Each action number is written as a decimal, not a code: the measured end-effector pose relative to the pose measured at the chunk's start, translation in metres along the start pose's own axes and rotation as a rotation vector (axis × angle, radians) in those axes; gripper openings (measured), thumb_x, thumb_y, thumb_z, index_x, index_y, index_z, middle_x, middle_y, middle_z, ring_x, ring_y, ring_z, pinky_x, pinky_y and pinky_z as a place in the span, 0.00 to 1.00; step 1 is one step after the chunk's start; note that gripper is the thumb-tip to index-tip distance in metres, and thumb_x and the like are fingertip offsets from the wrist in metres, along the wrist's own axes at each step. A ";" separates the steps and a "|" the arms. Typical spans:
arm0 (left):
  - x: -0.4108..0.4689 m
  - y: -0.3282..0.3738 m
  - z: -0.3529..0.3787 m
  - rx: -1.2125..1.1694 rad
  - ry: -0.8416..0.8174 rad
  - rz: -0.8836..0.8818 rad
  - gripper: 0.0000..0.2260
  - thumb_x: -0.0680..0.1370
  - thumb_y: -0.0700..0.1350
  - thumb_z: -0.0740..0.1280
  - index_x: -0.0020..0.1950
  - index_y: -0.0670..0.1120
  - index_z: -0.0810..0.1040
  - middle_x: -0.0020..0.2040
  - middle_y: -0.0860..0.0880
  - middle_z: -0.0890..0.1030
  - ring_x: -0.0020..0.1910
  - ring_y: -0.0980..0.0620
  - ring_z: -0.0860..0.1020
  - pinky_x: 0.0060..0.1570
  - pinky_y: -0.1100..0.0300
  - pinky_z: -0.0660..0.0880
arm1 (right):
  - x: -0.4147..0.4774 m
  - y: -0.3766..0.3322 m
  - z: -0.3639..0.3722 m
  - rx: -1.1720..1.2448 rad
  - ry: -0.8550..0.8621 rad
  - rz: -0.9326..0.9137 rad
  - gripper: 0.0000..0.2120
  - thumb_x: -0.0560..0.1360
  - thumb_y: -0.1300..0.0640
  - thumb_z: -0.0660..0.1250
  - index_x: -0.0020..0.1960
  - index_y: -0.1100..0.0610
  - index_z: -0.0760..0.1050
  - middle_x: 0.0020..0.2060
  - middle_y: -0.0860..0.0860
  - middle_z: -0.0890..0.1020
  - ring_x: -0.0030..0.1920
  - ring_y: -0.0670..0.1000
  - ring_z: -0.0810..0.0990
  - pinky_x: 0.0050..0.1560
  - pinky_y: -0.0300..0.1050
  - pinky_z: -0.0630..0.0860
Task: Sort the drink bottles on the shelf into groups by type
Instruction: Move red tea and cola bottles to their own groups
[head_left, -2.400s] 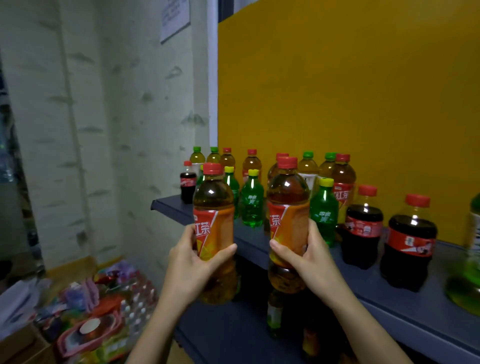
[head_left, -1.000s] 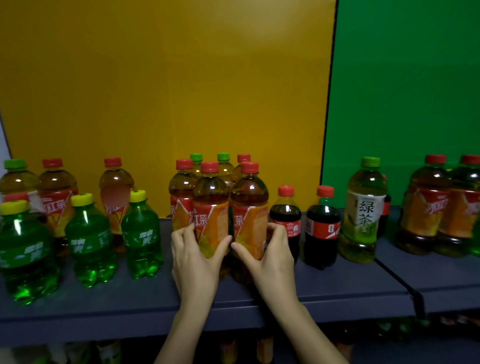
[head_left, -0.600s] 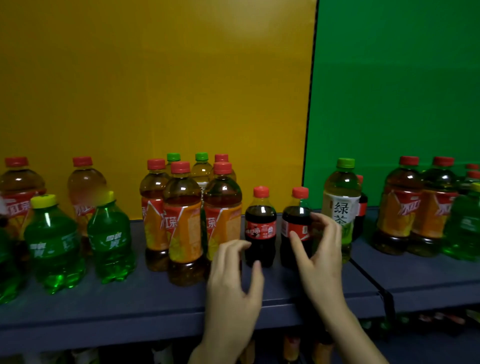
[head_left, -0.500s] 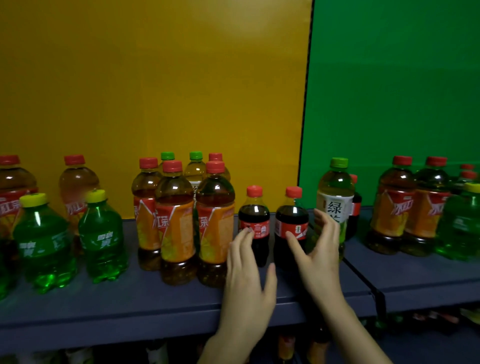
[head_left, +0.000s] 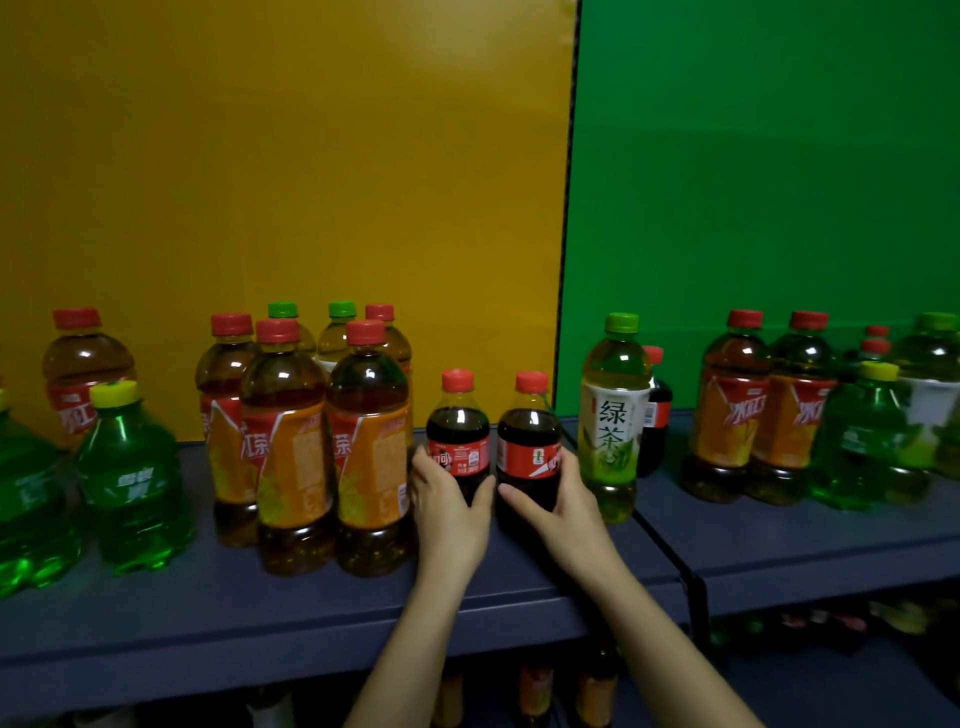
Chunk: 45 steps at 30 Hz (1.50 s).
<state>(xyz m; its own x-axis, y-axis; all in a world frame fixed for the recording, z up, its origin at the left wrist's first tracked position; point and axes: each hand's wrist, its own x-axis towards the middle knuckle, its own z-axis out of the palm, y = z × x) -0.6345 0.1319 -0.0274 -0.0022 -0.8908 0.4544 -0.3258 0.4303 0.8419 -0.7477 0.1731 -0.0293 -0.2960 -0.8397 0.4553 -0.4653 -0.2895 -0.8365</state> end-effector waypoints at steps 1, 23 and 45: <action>-0.001 0.000 0.000 -0.005 -0.006 0.000 0.35 0.72 0.41 0.71 0.71 0.40 0.54 0.70 0.40 0.65 0.70 0.44 0.65 0.68 0.50 0.63 | -0.001 -0.001 0.000 0.001 0.008 0.000 0.30 0.70 0.54 0.72 0.67 0.53 0.62 0.56 0.45 0.73 0.59 0.44 0.73 0.50 0.30 0.68; -0.109 0.106 0.089 -0.323 -0.491 0.303 0.27 0.66 0.50 0.75 0.61 0.48 0.68 0.57 0.50 0.78 0.56 0.51 0.76 0.52 0.57 0.73 | -0.151 -0.011 -0.199 -0.258 0.606 0.157 0.29 0.69 0.50 0.71 0.66 0.53 0.64 0.56 0.45 0.77 0.56 0.41 0.76 0.56 0.40 0.74; -0.238 0.244 0.361 -0.397 -0.591 0.275 0.27 0.65 0.50 0.76 0.60 0.49 0.69 0.55 0.51 0.78 0.55 0.52 0.76 0.51 0.59 0.73 | -0.194 0.081 -0.500 -0.384 0.631 0.191 0.34 0.63 0.39 0.68 0.65 0.49 0.65 0.56 0.42 0.76 0.59 0.43 0.75 0.61 0.49 0.74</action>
<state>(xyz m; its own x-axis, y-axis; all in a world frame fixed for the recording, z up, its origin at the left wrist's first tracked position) -1.0545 0.3958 -0.0349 -0.5761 -0.6262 0.5253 0.1234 0.5686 0.8133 -1.1451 0.5424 -0.0329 -0.7671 -0.4043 0.4981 -0.5817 0.1111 -0.8058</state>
